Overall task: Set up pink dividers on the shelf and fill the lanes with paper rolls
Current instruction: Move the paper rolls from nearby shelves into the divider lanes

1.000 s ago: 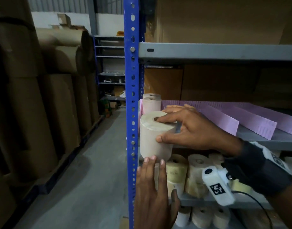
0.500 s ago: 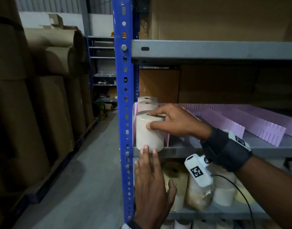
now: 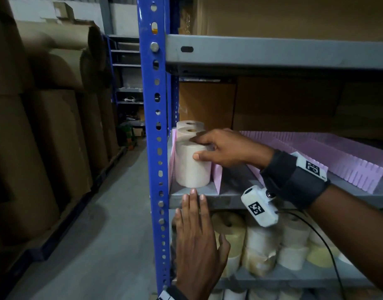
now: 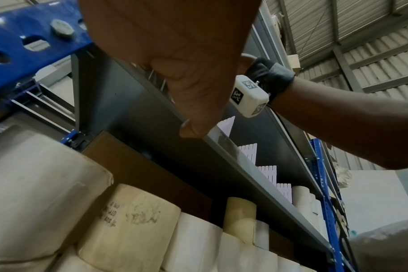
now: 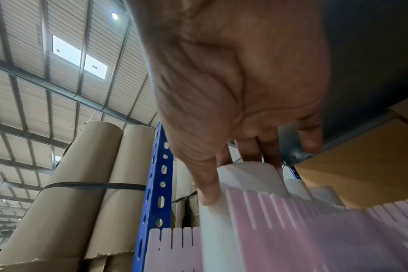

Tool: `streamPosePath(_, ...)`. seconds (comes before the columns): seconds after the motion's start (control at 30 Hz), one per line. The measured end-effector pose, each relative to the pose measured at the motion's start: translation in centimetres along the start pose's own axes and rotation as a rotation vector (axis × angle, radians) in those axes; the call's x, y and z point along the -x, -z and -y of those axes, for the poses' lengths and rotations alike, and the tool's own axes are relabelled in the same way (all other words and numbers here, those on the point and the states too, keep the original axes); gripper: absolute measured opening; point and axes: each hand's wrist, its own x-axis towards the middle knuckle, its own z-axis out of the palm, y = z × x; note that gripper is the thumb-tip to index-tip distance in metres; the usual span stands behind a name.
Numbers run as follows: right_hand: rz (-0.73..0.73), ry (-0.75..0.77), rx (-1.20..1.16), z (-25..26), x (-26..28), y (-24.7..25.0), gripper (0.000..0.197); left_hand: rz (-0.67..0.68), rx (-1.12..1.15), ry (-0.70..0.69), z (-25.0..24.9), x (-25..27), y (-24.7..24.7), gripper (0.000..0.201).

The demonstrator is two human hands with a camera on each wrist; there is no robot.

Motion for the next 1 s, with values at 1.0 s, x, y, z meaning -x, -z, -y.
streamPosePath(1.0,-0.341,-0.073,-0.169,3.8,20.0,-3.9,0.042,0.029,0.386,-0.089,1.3,8.5,11.1,0.082)
